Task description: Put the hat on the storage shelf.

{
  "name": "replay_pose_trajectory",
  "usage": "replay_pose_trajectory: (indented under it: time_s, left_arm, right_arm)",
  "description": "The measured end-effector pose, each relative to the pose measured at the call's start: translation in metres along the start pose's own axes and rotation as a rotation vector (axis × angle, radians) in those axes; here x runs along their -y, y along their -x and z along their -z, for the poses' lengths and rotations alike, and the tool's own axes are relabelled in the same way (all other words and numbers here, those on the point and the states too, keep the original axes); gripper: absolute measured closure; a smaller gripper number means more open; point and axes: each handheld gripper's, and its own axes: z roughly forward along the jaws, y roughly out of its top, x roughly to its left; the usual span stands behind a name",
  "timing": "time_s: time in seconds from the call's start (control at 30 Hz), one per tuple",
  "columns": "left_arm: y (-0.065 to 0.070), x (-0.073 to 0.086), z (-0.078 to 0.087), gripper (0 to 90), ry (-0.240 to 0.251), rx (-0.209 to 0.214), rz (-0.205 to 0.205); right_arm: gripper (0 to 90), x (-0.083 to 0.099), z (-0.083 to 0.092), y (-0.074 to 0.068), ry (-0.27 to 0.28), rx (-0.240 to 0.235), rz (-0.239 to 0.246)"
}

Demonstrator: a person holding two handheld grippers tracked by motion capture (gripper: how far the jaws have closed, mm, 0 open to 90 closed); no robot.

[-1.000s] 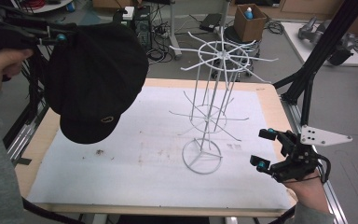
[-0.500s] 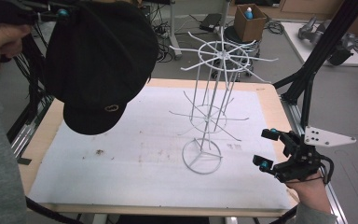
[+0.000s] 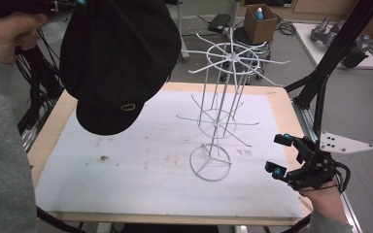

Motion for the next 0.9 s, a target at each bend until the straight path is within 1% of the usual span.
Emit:
replay_pose_trajectory:
  time_s: [0.07,0.27,0.43,0.57,0.63,0.7,0.73,0.8,0.9]
  left_arm:
    - [-0.001,-0.001,-0.005,69.4,-0.006,0.0,-0.003]
    - [-0.001,-0.002,-0.015,69.4,0.0,0.016,-0.006]
    - [-0.001,-0.004,-0.018,69.3,0.011,0.027,-0.005]
    - [0.0,-0.004,-0.023,69.3,0.001,0.039,-0.01]
    - [0.0,-0.003,-0.026,69.3,-0.005,0.037,-0.01]
    - [-0.002,0.0,-0.028,69.2,-0.005,0.044,-0.006]
    - [-0.002,0.001,-0.029,69.3,-0.002,0.045,0.001]
    - [-0.004,0.005,-0.03,69.2,-0.007,0.045,0.006]
    - [-0.005,0.011,-0.031,69.1,-0.015,0.046,0.009]
  right_arm:
    - [0.6,0.0,0.0,0.0,0.0,-0.002,0.002]
    - [0.6,0.001,0.003,0.001,0.002,0.004,-0.005]
    - [0.6,0.0,0.003,0.0,0.0,0.003,-0.004]
    - [0.6,0.001,0.002,0.001,0.002,0.002,0.001]
    - [0.6,0.001,0.002,0.001,0.002,0.005,-0.003]
    - [0.6,0.001,0.002,0.0,-0.001,0.004,-0.003]
    - [0.6,0.0,0.002,0.0,0.0,0.004,0.004]
    - [0.6,0.0,0.002,-0.001,0.004,0.001,-0.004]
    - [0.6,0.0,0.001,0.0,0.001,0.002,0.003]
